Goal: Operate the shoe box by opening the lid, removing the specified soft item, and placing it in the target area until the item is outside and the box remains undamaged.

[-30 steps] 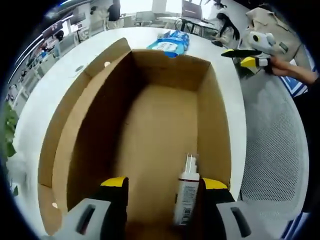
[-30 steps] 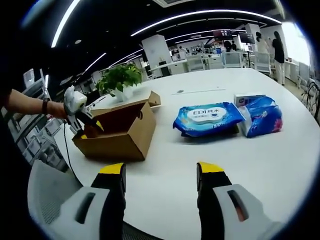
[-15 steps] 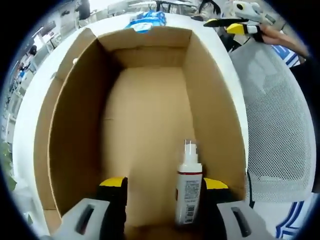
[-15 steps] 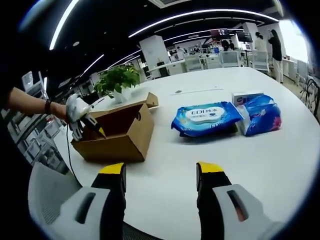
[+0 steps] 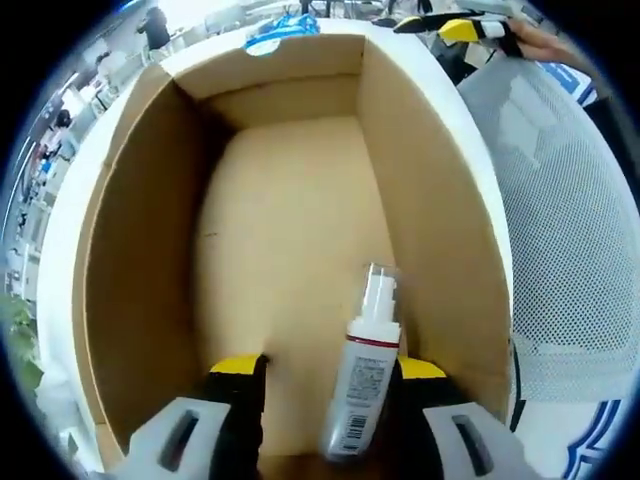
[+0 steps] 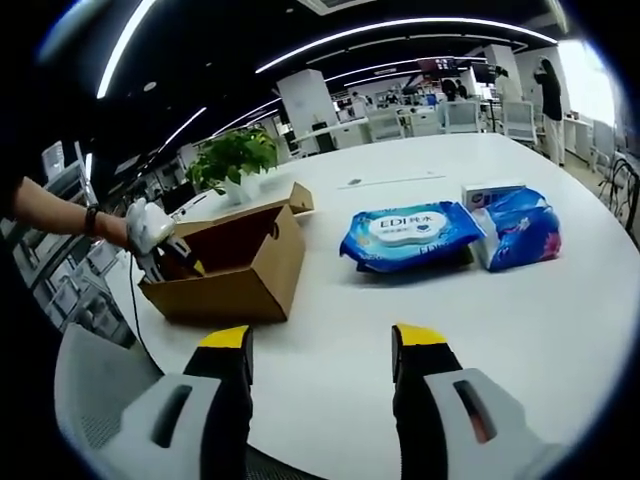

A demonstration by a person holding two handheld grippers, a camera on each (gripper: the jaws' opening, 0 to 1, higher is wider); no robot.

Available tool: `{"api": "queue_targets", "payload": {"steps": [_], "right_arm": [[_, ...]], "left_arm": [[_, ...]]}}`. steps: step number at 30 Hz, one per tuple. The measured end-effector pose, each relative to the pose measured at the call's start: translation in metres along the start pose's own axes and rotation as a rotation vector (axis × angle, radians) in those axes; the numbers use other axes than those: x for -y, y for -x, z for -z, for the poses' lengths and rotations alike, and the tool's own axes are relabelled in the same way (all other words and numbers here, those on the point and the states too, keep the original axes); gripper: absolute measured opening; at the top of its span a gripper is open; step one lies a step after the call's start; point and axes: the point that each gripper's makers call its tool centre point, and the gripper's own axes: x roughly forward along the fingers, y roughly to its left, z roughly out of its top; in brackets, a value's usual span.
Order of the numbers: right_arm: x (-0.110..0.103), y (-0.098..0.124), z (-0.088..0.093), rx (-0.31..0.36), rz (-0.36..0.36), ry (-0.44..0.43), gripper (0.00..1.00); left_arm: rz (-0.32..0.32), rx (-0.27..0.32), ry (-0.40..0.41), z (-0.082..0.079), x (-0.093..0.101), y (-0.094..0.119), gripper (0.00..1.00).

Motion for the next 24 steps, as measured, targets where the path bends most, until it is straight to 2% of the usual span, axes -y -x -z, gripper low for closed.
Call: {"api": "queue_targets", "payload": {"steps": [2,4,6,7,24], "right_arm": [[0.0002,-0.0001,-0.0004,0.001,0.001,0.000,0.52],[0.0004,0.0001,-0.0006,0.001,0.002,-0.001,0.52],[0.0010,0.0003,-0.0009,0.003,0.006,-0.001,0.52],[0.0012,0.0004,-0.0012,0.004,0.007,-0.003,0.51],[0.0009,-0.0002,-0.0012,0.004,0.005,-0.003,0.51]], "left_arm": [[-0.008,0.021,0.023,-0.0018,-0.0013,0.0002,0.43],[-0.013,0.032,0.042,-0.0032,-0.0004,0.0015,0.28],[-0.032,0.033,0.044,-0.0030,-0.0008,0.0014,0.24],[-0.013,0.035,0.057,-0.0036,0.0030,0.0009,0.23],[-0.058,0.061,0.108,-0.0051,-0.0014,0.0042,0.20]]}}
